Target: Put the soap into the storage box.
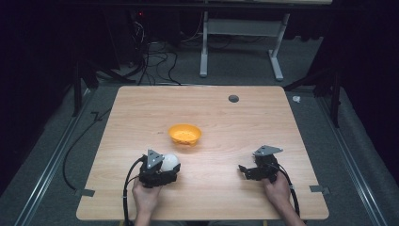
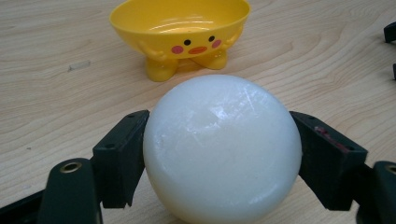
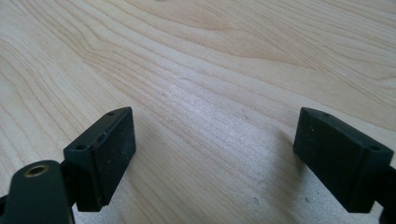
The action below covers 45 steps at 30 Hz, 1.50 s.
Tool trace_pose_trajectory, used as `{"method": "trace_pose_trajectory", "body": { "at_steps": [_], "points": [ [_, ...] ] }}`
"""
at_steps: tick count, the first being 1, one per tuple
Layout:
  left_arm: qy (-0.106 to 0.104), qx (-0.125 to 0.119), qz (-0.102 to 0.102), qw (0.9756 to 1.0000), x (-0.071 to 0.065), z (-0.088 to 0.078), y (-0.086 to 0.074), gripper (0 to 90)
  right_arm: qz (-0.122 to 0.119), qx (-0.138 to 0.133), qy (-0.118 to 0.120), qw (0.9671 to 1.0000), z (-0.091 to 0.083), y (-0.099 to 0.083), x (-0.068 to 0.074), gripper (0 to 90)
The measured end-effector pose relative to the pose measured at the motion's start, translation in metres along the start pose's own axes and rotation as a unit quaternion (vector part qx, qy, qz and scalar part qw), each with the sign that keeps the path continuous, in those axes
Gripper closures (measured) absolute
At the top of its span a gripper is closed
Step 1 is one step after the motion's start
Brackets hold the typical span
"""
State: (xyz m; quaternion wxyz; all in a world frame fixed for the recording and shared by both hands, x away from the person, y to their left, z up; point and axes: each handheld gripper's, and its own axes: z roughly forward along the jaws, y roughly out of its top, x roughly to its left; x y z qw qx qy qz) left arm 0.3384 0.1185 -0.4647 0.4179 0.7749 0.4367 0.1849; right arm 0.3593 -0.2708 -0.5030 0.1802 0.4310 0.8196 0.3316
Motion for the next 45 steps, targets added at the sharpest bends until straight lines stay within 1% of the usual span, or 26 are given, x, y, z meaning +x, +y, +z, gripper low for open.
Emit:
{"method": "trace_pose_trajectory", "body": {
  "at_steps": [11,15,22,28,32,33,35,37,38,41,44,45],
  "points": [
    [-0.012,-0.008,0.007,0.9999,-0.002,-0.003,0.015,24.3,0.000,0.000,0.000,1.0000,0.000,0.000,0.000,13.7],
    [-0.014,-0.016,0.008,0.9997,-0.003,-0.004,0.020,24.3,-0.001,0.000,0.000,1.0000,0.000,0.000,0.000,13.7],
    [-0.018,-0.014,0.012,0.9997,-0.002,-0.004,0.027,24.3,0.000,0.000,0.000,1.0000,0.000,0.000,0.000,13.7],
    [-0.022,-0.019,0.019,0.9994,-0.001,-0.005,0.039,24.3,0.000,0.000,0.000,1.0000,0.000,0.000,0.000,13.7],
    [-0.024,-0.025,0.014,0.9993,0.000,-0.005,0.041,24.3,-0.001,0.000,0.000,1.0000,0.000,0.000,0.000,13.7],
    [-0.025,-0.028,0.009,0.9993,0.002,-0.004,0.042,24.3,0.000,0.000,0.000,1.0000,0.000,0.000,0.000,13.7],
    [-0.025,-0.027,0.009,0.9993,0.002,-0.004,0.042,24.3,0.000,0.000,0.000,1.0000,0.000,0.000,0.000,13.7],
    [-0.025,-0.024,0.014,0.9993,0.002,-0.004,0.046,24.3,-0.001,0.000,0.000,1.0000,0.000,0.000,0.000,13.7],
    [-0.025,-0.024,0.014,0.9993,0.002,-0.004,0.046,24.3,0.000,0.000,0.000,1.0000,0.000,0.000,0.000,13.7],
    [-0.027,-0.026,0.019,0.9991,0.001,-0.004,0.053,24.3,-0.001,0.002,0.000,1.0000,0.000,0.000,0.000,13.7],
    [-0.028,-0.027,0.020,0.9990,0.001,-0.003,0.056,24.3,0.000,0.001,0.000,1.0000,0.000,0.000,0.000,13.7],
    [-0.027,-0.027,0.021,0.9990,0.001,-0.002,0.059,24.3,0.000,0.002,-0.001,1.0000,0.000,0.000,0.000,13.7]
  ]
}}
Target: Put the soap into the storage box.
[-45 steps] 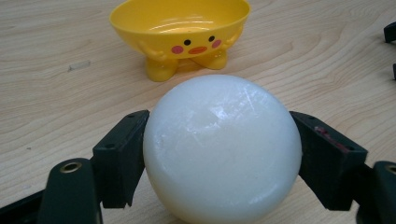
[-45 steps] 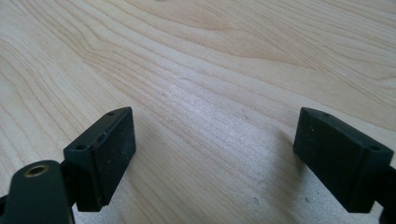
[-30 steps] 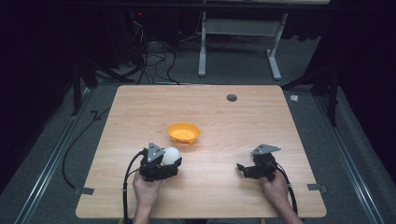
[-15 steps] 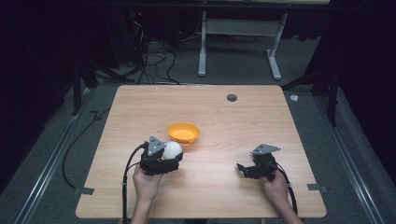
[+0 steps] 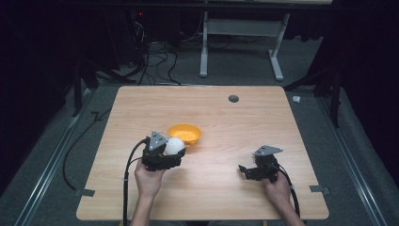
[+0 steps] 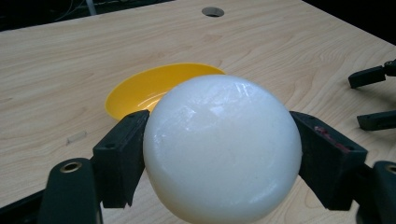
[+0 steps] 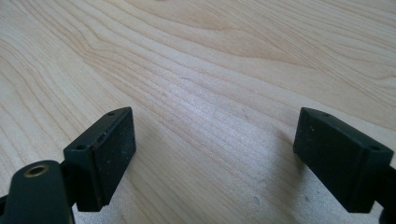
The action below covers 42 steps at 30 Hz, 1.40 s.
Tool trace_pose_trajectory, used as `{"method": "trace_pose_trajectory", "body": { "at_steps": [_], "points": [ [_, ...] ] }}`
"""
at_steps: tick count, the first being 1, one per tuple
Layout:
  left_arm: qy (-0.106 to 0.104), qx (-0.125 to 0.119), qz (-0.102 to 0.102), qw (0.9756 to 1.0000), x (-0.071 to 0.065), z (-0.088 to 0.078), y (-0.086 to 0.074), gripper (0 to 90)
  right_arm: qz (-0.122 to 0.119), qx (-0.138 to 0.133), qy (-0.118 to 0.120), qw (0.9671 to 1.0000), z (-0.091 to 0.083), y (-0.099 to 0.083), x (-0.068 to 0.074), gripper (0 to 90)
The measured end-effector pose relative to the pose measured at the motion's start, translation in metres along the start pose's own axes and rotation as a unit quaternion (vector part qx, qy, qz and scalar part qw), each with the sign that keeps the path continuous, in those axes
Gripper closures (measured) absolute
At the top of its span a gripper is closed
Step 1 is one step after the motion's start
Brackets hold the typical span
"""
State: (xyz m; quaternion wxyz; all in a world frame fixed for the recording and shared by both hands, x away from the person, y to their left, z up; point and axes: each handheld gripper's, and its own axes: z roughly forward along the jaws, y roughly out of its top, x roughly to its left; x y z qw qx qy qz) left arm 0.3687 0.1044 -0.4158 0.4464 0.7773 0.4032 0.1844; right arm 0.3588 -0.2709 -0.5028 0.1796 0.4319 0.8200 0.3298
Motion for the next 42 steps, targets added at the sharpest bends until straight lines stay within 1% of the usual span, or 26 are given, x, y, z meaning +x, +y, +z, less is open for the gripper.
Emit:
{"method": "trace_pose_trajectory", "body": {
  "at_steps": [1,3,7,8,10,16,18,19,21,25,28,30,32,36,37,42],
  "points": [
    [0.000,0.003,0.004,1.0000,0.000,0.000,0.002,24.3,0.000,0.000,0.000,1.0000,0.000,0.000,0.000,13.7],
    [-0.004,0.005,0.005,1.0000,0.000,0.002,0.004,24.3,0.000,0.000,0.000,1.0000,0.000,0.000,0.000,13.7],
    [-0.014,0.008,0.002,0.9999,0.002,0.005,0.010,24.3,0.000,0.000,0.000,1.0000,0.000,0.000,0.000,13.7],
    [-0.014,0.009,0.003,0.9999,0.002,0.006,0.012,24.3,0.000,0.000,0.000,1.0000,0.000,0.000,0.000,13.7],
    [-0.006,0.012,0.009,0.9999,0.001,0.008,0.015,24.3,0.000,0.000,0.000,1.0000,0.000,0.000,0.000,13.7],
    [-0.011,0.012,0.003,0.9999,0.005,0.014,0.022,24.3,0.000,0.000,0.000,1.0000,0.000,0.000,0.000,13.7],
    [-0.013,0.015,0.005,0.9998,0.005,0.015,0.025,24.3,-0.001,0.000,0.000,1.0000,0.000,0.000,0.000,13.7],
    [-0.014,0.011,0.002,0.9998,0.004,0.016,0.026,24.3,-0.001,0.000,0.000,1.0000,0.000,0.000,0.000,13.7],
    [-0.017,0.015,0.001,0.9997,0.005,0.018,0.030,24.3,-0.001,0.000,0.000,1.0000,0.000,0.000,0.000,13.7],
    [-0.014,0.020,0.003,0.9997,0.005,0.023,0.034,24.3,-0.001,0.000,0.000,1.0000,0.000,0.000,0.000,13.7],
    [-0.019,0.022,-0.006,0.9996,0.008,0.029,0.038,24.3,-0.002,0.000,0.000,1.0000,0.000,0.000,0.000,13.7],
    [-0.018,0.024,-0.007,0.9995,0.009,0.030,0.039,24.3,-0.001,0.000,0.000,1.0000,0.000,0.000,0.000,13.7],
    [-0.010,0.032,-0.006,0.9994,0.010,0.035,0.042,24.3,-0.002,0.000,0.000,1.0000,0.000,0.000,0.000,13.7],
    [-0.008,0.037,-0.006,0.9992,0.011,0.040,0.045,24.3,-0.003,0.000,0.000,1.0000,0.000,0.000,0.000,13.7],
    [-0.002,0.040,-0.001,0.9992,0.010,0.044,0.048,24.3,-0.002,0.000,0.000,1.0000,0.000,0.000,0.000,13.7],
    [0.003,0.046,-0.002,0.9989,0.012,0.052,0.053,24.3,-0.002,0.000,0.000,1.0000,0.000,0.000,0.000,13.7]
  ]
}}
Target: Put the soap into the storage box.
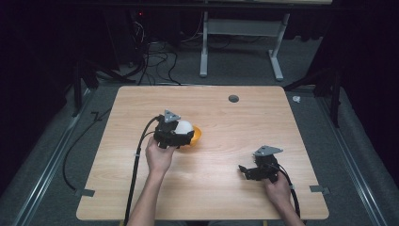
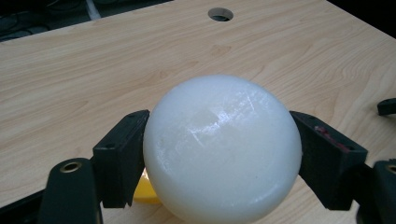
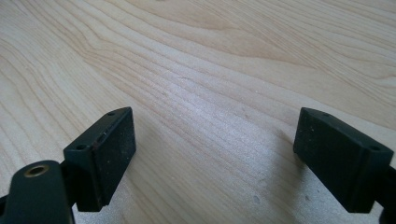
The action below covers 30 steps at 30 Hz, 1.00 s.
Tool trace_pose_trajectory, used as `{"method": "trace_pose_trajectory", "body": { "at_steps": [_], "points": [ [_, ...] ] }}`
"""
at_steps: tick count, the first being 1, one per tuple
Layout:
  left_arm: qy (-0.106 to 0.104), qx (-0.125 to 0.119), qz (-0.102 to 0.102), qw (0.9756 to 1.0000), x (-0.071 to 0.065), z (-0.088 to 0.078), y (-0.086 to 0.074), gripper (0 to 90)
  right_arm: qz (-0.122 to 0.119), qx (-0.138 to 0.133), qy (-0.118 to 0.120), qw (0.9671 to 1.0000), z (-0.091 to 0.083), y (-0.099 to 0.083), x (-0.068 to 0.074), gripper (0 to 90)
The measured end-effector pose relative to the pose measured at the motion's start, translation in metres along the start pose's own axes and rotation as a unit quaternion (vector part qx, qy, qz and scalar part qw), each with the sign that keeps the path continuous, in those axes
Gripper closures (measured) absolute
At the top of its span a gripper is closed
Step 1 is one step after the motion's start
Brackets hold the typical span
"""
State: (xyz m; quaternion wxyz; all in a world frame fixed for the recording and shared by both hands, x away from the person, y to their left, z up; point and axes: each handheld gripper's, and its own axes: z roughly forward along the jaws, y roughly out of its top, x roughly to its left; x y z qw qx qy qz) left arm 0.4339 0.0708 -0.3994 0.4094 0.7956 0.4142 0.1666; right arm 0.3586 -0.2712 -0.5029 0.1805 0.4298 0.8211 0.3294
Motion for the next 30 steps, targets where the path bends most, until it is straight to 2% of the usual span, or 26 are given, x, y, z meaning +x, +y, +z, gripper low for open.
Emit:
{"method": "trace_pose_trajectory", "body": {
  "at_steps": [10,15,17,25,30],
  "points": [
    [0.011,0.023,-0.018,0.9995,0.007,0.023,0.000,24.3,0.000,0.000,0.000,1.0000,0.000,0.000,0.000,13.7],
    [0.018,0.034,-0.015,0.9992,0.008,0.031,-0.002,24.2,0.000,0.000,0.000,1.0000,0.000,0.000,0.000,13.7],
    [0.025,0.045,-0.013,0.9986,0.009,0.037,-0.004,24.2,0.000,0.000,0.000,1.0000,0.000,0.000,0.000,13.7],
    [0.031,0.062,-0.014,0.9975,0.010,0.048,-0.007,24.2,0.000,0.000,0.000,1.0000,0.000,0.000,0.000,13.7],
    [0.034,0.069,-0.022,0.9968,0.012,0.054,-0.009,24.2,0.000,0.000,0.000,1.0000,0.000,0.000,0.000,13.7]
  ]
}}
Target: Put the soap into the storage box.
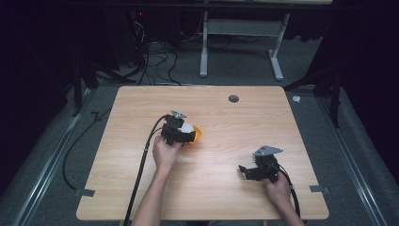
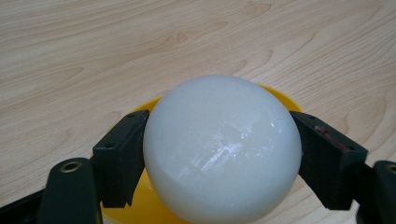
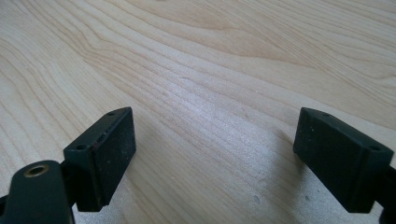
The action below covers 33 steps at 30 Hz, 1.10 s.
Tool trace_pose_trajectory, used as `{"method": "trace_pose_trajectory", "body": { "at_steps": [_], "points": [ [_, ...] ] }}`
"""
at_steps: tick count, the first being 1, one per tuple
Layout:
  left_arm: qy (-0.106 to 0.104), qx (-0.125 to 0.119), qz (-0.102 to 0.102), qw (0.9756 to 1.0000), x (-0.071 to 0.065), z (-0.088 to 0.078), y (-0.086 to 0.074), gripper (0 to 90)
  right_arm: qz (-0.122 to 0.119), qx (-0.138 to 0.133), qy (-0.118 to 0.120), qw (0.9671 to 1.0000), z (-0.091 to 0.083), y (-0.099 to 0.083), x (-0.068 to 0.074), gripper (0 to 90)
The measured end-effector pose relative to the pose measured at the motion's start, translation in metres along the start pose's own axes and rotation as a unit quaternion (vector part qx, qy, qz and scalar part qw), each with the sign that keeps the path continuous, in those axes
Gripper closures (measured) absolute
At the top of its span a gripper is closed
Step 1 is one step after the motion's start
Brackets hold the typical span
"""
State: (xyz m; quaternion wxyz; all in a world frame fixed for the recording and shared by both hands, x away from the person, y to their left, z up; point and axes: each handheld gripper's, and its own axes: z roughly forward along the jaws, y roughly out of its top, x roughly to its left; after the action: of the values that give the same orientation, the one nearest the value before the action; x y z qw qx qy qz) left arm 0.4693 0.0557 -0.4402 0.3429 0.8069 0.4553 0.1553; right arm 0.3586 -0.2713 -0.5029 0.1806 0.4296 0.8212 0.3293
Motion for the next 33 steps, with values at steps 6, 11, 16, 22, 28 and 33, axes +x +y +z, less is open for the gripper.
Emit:
{"method": "trace_pose_trajectory", "body": {
  "at_steps": [6,11,16,22,28,33],
  "points": [
    [0.004,0.001,-0.004,1.0000,0.002,0.003,0.000,24.2,0.001,0.001,0.000,1.0000,0.000,0.000,0.000,13.6],
    [0.006,0.003,-0.011,0.9999,0.002,0.008,-0.001,24.2,0.000,0.000,0.000,1.0000,0.000,0.000,0.000,13.7],
    [0.010,0.008,-0.010,0.9999,0.001,0.013,-0.002,24.2,0.000,0.000,0.000,1.0000,0.000,0.000,0.000,13.7],
    [0.016,0.016,-0.001,0.9997,0.001,0.016,-0.004,24.1,0.001,0.001,0.000,1.0000,0.000,0.000,0.000,13.7],
    [0.006,0.005,-0.015,0.9999,0.001,0.016,-0.005,23.9,0.001,0.000,0.000,1.0000,0.000,0.000,0.000,13.6],
    [0.008,-0.009,-0.015,0.9998,0.000,0.011,-0.004,23.8,0.001,0.000,0.000,1.0000,0.000,0.000,0.000,13.6]
  ]
}}
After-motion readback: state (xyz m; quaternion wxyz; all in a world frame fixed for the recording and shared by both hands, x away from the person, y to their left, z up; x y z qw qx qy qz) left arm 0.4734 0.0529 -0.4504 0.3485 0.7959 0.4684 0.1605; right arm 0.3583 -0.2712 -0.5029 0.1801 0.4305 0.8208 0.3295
